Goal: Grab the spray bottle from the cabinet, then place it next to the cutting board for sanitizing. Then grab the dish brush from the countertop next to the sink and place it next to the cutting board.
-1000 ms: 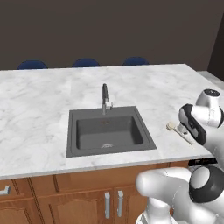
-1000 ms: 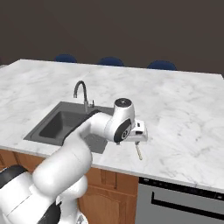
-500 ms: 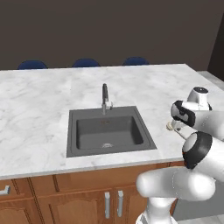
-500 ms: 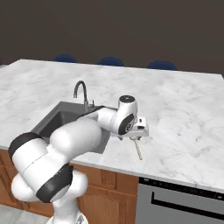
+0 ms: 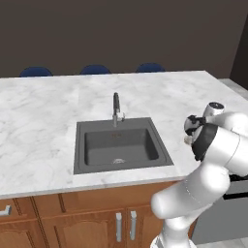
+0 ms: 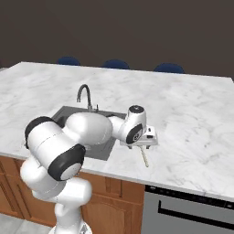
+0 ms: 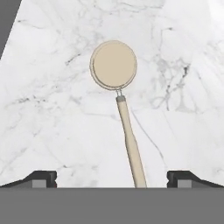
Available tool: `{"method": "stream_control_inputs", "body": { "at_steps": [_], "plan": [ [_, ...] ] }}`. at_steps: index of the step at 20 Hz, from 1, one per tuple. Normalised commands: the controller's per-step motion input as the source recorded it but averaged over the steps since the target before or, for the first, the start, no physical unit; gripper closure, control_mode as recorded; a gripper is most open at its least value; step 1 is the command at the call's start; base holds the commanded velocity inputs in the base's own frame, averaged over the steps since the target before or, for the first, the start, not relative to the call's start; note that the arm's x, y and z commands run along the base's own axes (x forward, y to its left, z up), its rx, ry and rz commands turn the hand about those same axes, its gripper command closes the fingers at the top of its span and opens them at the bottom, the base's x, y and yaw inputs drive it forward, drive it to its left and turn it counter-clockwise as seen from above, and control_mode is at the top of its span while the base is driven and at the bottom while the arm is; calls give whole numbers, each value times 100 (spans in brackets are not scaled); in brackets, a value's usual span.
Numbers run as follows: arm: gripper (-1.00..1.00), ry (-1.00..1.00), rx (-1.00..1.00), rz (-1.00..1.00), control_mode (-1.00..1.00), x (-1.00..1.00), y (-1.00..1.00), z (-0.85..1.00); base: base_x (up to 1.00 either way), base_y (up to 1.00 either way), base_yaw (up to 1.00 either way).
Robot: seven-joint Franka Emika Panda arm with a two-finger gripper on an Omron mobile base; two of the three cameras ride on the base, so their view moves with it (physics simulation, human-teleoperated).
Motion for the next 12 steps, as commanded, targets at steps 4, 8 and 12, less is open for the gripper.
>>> {"method": "stream_control_inputs", "body": {
  "at_steps": [4, 8, 12],
  "plan": [
    [-100, 0, 0, 0, -100, 35, -13, -40, 0, 0, 0],
    [-100, 0, 0, 0, -100, 36, 0, -37, 0, 0, 0],
    [-100, 0, 0, 0, -100, 29, -4, -36, 0, 0, 0]
  ]
}}
